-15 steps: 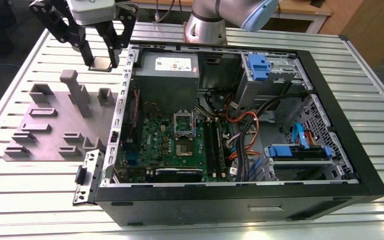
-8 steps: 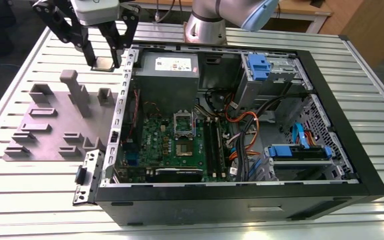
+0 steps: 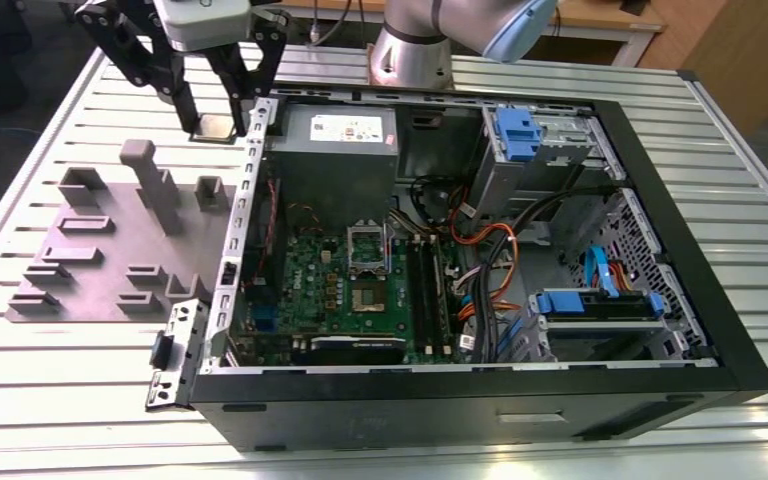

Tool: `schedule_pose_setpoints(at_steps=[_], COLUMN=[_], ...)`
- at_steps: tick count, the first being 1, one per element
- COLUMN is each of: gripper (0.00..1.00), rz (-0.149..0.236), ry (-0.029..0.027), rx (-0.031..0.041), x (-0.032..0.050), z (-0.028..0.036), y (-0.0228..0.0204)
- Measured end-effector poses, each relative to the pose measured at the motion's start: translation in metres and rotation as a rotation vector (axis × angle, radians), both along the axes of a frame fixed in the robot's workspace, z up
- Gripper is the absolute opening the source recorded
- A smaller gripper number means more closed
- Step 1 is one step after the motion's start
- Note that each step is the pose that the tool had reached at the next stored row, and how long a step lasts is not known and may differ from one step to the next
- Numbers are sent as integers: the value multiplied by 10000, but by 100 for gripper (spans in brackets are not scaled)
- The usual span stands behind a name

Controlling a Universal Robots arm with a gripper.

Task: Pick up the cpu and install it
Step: 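Pick up the cpu and move it towards the insertion slot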

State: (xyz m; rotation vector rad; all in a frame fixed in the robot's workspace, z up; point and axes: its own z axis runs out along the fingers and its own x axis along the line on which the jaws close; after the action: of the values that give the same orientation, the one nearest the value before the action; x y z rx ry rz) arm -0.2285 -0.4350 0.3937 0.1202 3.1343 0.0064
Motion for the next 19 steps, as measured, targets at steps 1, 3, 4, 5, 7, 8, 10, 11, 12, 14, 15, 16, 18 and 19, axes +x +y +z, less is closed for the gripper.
schedule_pose_setpoints(at_steps=[1,3,4,5,7,8,10,11,12,14,15,16,18,19], gripper=[47,47,47,47,47,47,47,47,47,47,47,47,47,47], rz=[0,2,0,0,1,0,-1,0,0,0,1,3,1,1], ry=[0,0,0,0,0,0,0,-1,0,0,0,0,0,0], rx=[0,-1,-1,-1,0,0,0,0,-1,-1,0,0,0,0], x=[1,18,34,54,70,70,70,71,72,73,77,83,100,106], z=[0,0,0,0,0,0,0,0,0,0,0,0,0,0], y=[0,0,0,0,0,0,0,0,0,0,0,0,0,0])
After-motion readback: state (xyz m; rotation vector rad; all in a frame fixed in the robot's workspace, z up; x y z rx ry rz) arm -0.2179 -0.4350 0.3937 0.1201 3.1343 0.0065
